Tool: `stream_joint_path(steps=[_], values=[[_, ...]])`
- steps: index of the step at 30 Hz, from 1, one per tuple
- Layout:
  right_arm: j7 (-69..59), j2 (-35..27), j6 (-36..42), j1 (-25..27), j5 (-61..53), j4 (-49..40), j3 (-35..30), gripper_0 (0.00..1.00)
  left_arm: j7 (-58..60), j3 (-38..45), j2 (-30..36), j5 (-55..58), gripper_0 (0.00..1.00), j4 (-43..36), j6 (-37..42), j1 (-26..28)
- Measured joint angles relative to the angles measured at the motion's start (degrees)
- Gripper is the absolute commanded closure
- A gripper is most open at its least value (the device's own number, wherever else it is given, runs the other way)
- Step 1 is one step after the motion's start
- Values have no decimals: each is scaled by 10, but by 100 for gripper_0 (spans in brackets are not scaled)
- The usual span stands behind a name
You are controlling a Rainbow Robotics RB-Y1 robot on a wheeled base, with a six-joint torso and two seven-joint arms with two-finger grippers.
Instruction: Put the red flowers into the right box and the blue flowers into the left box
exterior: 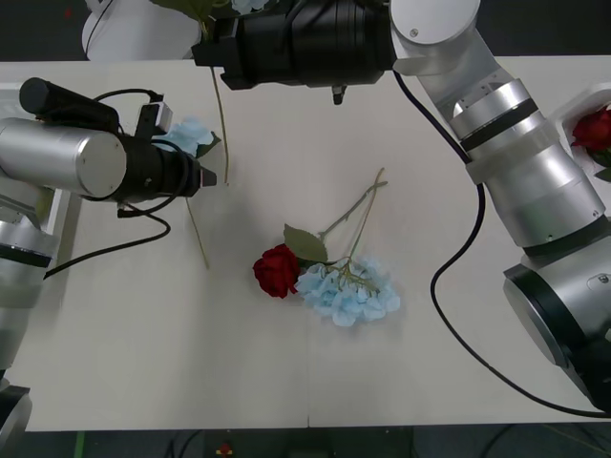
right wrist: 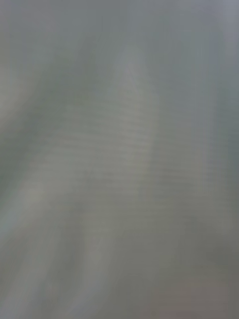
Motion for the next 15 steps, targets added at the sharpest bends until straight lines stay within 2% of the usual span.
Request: stream_joint_path(steps=[7, 15], values=[[32, 8, 0, 0, 1, 0, 0, 100, 0, 102, 12, 123, 0, -153, 73, 81], [32, 12, 0, 0, 3, 0, 1, 100, -17, 233, 40, 322, 0, -190, 80, 150]])
